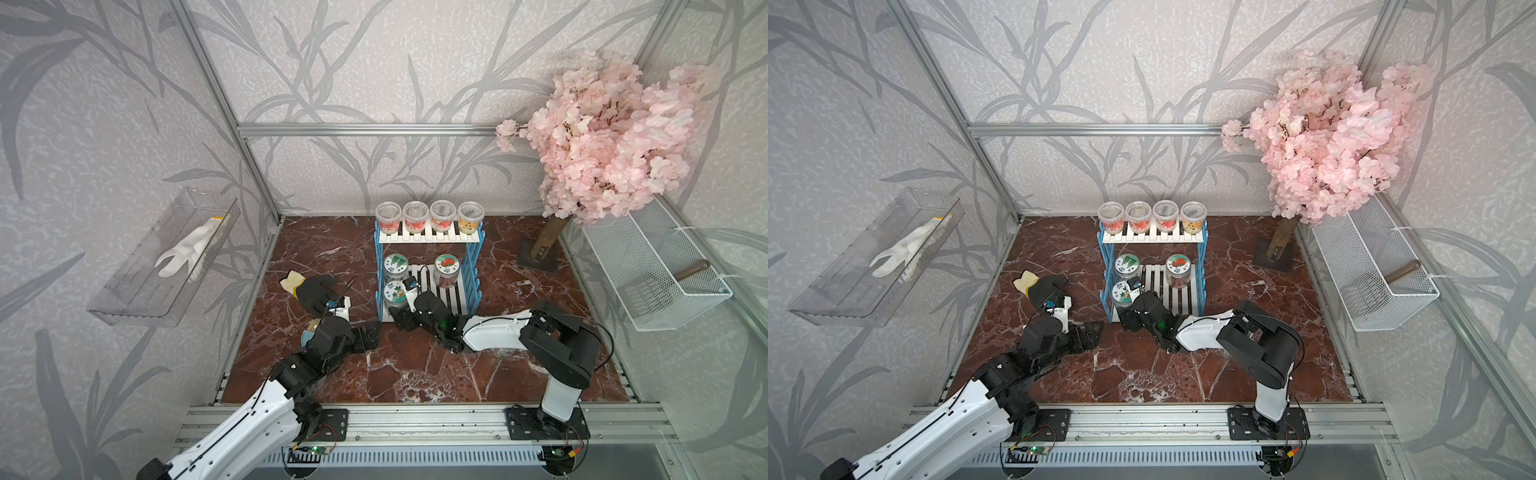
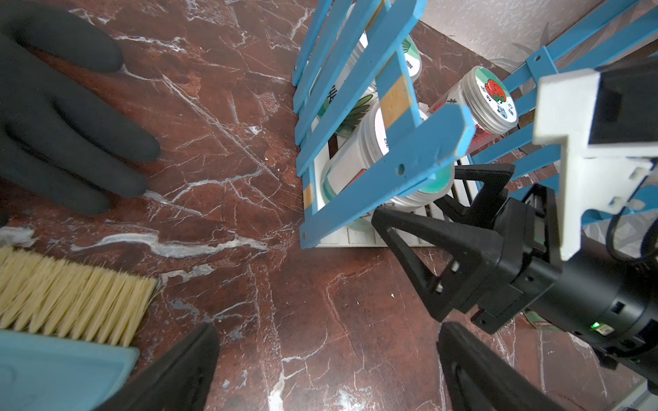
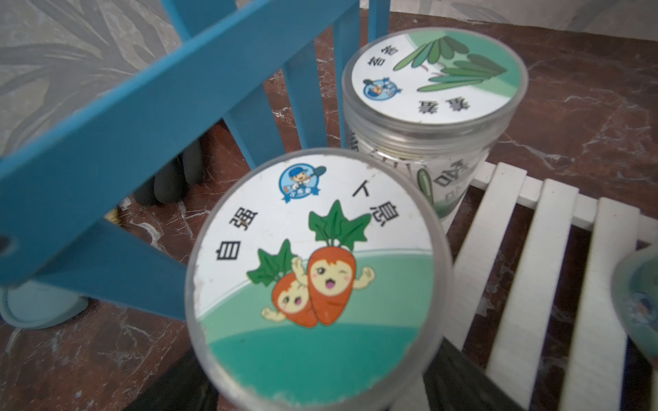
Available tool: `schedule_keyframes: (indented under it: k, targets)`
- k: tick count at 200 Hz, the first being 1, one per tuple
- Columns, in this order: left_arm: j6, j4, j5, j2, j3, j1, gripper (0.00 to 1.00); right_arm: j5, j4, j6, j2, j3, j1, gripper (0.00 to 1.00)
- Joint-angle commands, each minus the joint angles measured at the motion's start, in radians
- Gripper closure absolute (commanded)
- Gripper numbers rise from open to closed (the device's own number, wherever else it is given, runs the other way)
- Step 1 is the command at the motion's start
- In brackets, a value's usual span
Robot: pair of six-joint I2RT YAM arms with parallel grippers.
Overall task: Place the seed container on the shelf
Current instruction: Place the seed jar on the shelf.
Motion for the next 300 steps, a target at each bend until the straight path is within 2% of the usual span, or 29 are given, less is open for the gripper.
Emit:
schedule_keyframes:
  k: [1,108,163,228,264,300]
  targets:
    - [0.004,0.018,0.005,0.005,0.017,0.003,0.0,-0.02,0.035,0.009,-0.023,-0.009,0.002,0.12]
    - [0.018,0.044,0.045,0.029,0.02,0.003,0.0,-0.01,0.031,0.008,-0.017,-0.011,0.001,0.13]
    - [0.02,0.145,0.048,0.027,-0.023,0.003,0.0,-0.006,0.022,0.004,-0.017,-0.014,0.001,0.13]
    - [0.033,0.138,0.049,-0.002,-0.023,0.003,0.0,-0.003,0.014,0.003,-0.019,-0.016,0.001,0.12]
    - [0.04,0.13,0.06,-0.007,-0.019,0.003,0.0,-0.011,0.019,0.008,-0.038,-0.041,0.001,0.1]
    - [0.049,0.128,0.096,-0.011,-0.001,0.003,0.0,-0.09,-0.018,-0.042,-0.104,-0.1,0.001,0.04]
